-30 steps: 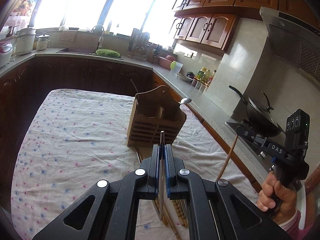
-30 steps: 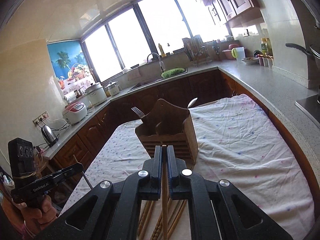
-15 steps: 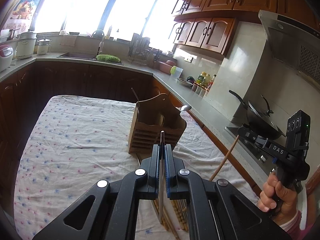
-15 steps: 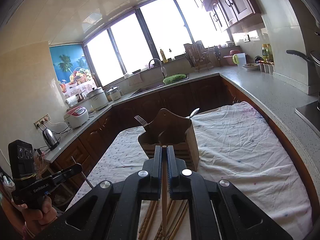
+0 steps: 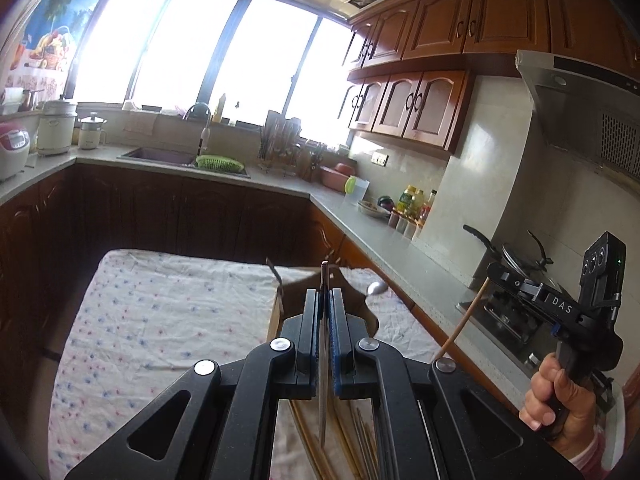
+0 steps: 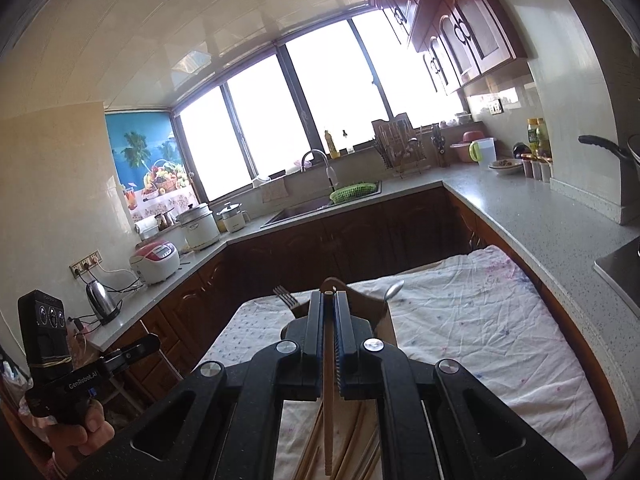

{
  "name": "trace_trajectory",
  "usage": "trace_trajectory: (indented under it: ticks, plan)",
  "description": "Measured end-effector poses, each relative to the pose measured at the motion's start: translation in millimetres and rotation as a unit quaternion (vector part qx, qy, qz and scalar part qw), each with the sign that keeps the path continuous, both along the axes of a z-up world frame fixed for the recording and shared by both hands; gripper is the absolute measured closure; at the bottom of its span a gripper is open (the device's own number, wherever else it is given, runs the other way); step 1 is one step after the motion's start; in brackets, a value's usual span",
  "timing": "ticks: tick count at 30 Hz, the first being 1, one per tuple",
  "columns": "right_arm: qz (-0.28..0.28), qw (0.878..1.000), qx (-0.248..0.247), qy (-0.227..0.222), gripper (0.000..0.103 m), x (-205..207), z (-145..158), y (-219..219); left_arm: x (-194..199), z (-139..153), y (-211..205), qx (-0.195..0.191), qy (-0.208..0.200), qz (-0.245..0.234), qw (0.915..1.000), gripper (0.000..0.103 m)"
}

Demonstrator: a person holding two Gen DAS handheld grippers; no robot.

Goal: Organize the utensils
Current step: 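Raise both chopsticks upright and lower them into the wooden holder slots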

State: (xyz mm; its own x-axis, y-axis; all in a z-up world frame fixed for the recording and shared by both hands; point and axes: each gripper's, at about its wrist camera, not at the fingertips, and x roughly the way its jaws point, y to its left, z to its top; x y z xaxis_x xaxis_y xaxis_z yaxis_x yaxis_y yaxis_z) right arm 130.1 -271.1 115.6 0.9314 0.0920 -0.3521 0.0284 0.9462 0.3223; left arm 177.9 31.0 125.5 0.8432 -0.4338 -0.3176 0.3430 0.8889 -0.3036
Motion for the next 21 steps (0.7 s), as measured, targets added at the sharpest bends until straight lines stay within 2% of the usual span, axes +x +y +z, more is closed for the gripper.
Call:
trace_trajectory:
  ticks: [7, 10, 15, 21]
  plan:
    - [-0.042, 0.998, 0.001, -0.05, 0.098, 45, 31, -23, 44, 30, -9, -0.012, -0.051, 0.016, 0.9985, 0.1]
    - [-0.055, 0.996, 0.001, -0.063, 0.098, 65, 36, -33, 69, 28, -11, -0.02, -0.057, 0.026, 0.9979, 0.1]
    - [-0.072, 0.995, -0.002, -0.062, 0.098, 94, 24, -45, 119, -3, -18, -0.027, -0.044, 0.048, 0.9975, 0.1]
    - [-0.071, 0.996, -0.033, -0.044, 0.098, 113, -16, -35, 160, -58, -31, -0.039, -0.024, 0.064, 0.9969, 0.1]
